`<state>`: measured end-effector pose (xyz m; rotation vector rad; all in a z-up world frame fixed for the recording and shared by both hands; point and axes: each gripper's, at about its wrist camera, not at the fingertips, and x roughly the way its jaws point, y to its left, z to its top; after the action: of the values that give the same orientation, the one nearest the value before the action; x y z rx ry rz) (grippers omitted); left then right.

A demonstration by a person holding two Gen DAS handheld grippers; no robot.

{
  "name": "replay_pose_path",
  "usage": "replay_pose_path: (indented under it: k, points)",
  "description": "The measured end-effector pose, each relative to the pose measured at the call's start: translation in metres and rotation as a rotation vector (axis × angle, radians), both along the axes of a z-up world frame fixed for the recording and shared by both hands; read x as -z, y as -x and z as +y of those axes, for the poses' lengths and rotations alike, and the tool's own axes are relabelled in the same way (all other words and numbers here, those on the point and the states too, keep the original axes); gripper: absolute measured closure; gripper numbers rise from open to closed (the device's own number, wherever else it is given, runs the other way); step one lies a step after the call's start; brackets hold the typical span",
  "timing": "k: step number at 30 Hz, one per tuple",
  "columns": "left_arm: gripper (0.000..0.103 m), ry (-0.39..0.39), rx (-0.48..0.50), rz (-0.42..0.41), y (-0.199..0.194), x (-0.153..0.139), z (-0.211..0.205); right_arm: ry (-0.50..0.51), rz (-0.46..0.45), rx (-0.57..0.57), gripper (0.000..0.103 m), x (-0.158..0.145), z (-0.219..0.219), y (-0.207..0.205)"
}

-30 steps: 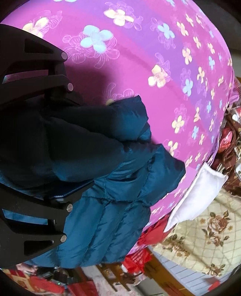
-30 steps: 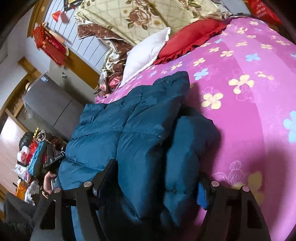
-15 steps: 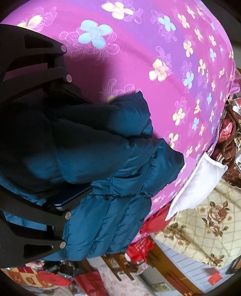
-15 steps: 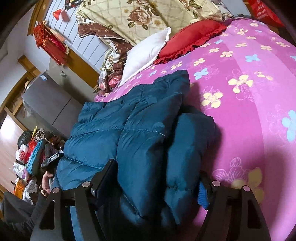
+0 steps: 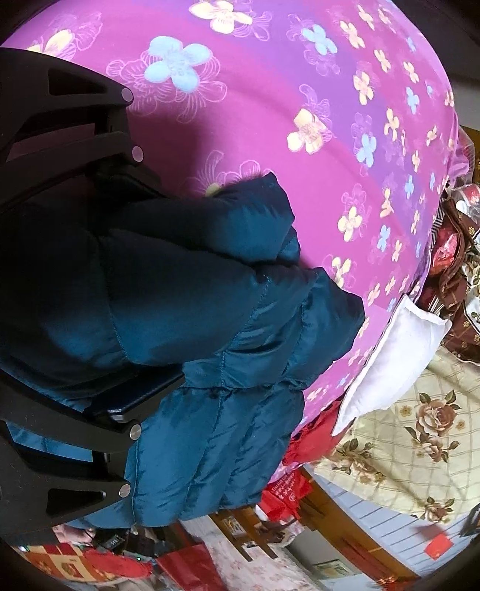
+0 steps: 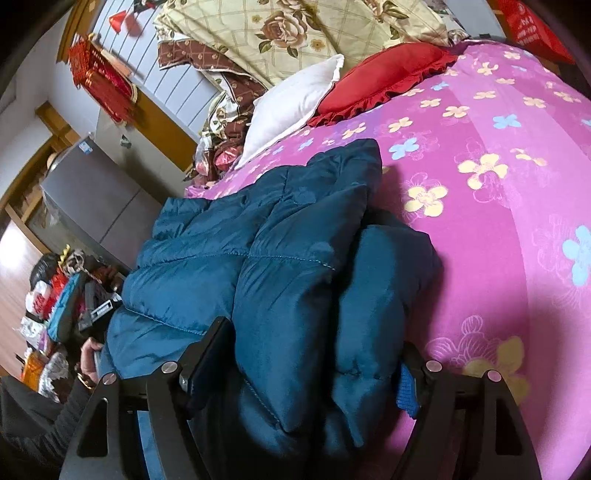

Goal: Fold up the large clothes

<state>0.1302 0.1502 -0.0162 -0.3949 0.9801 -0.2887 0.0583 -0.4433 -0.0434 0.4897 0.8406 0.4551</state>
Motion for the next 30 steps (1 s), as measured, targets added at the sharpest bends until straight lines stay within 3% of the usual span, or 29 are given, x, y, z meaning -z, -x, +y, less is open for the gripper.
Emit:
replay_pose_path:
  k: [4,6,11,15,19,23,27,30]
  points:
    - [0.049,-0.006,-0.012,-0.002,0.002,-0.002,-0.002,0.059,0.000,-0.011,0.032,-0.003,0.006,-0.001]
    - [0.065,-0.039,-0.024,-0.021,0.006,-0.009,-0.007,0.094,-0.008,-0.015,0.042,-0.007,0.010,-0.002]
    - [0.083,-0.167,-0.058,-0.102,0.020,-0.030,-0.024,0.272,-0.032,-0.004,0.067,-0.030,0.031,0.000]
    - [0.086,-0.136,-0.104,-0.143,0.030,-0.051,-0.020,0.372,-0.067,0.029,0.079,-0.055,0.041,0.010]
    - [0.087,-0.082,-0.099,-0.173,0.042,-0.070,-0.024,0.438,-0.140,0.086,0.081,-0.091,0.043,0.030]
    - [0.087,-0.047,-0.039,-0.151,0.047,-0.074,-0.048,0.491,-0.179,0.154,0.082,-0.117,0.024,0.052]
    - [0.087,-0.066,0.031,-0.153,0.059,-0.075,-0.082,0.497,-0.135,0.193,0.081,-0.109,-0.007,0.057]
    - [0.085,-0.133,0.032,-0.124,0.058,-0.064,-0.098,0.394,-0.049,0.196,0.078,-0.071,-0.036,0.049]
